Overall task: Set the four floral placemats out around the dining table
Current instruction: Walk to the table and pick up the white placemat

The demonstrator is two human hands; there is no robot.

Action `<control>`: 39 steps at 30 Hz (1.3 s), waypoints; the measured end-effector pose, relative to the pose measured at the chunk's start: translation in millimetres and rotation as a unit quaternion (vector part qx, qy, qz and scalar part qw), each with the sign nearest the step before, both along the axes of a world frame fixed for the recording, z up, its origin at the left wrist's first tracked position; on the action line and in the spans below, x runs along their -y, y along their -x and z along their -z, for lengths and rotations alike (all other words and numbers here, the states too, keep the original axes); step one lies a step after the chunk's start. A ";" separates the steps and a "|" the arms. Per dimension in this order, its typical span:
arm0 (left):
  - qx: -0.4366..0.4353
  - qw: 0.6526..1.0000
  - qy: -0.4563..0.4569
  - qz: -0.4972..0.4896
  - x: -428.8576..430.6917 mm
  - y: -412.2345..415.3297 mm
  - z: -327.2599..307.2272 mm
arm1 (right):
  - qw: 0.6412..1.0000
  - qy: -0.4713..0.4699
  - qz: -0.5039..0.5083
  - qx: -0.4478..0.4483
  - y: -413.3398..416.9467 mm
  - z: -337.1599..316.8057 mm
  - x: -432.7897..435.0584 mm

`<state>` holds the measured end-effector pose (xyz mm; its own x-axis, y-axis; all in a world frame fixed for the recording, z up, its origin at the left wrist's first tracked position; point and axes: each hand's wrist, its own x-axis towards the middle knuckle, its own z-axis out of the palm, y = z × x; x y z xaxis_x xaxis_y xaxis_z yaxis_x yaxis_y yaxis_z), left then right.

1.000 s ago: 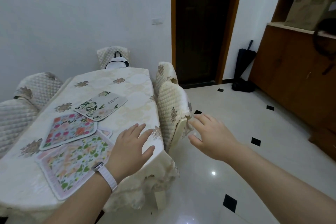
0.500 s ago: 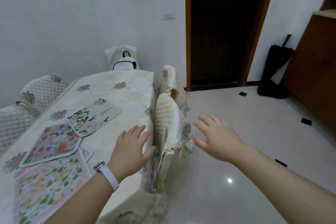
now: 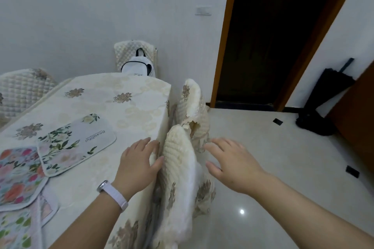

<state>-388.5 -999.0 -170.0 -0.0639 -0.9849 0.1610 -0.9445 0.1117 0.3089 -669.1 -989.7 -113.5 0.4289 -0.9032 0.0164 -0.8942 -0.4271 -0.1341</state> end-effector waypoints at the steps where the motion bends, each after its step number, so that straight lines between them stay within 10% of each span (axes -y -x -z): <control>1: -0.018 1.000 0.006 -0.009 14.2 0.9 1.9 | 1.000 0.007 -0.004 -0.009 0.4 -0.4 15.2; 21: 0.048 0.956 -0.046 -0.287 61.4 -113.3 -0.9 | 0.957 -0.021 -0.289 -0.022 -154.5 33.7 240.2; 39: 0.044 0.830 -0.135 -0.540 120.6 9.9 -13.2 | 0.856 -0.103 -0.507 -0.005 -171.3 56.1 395.5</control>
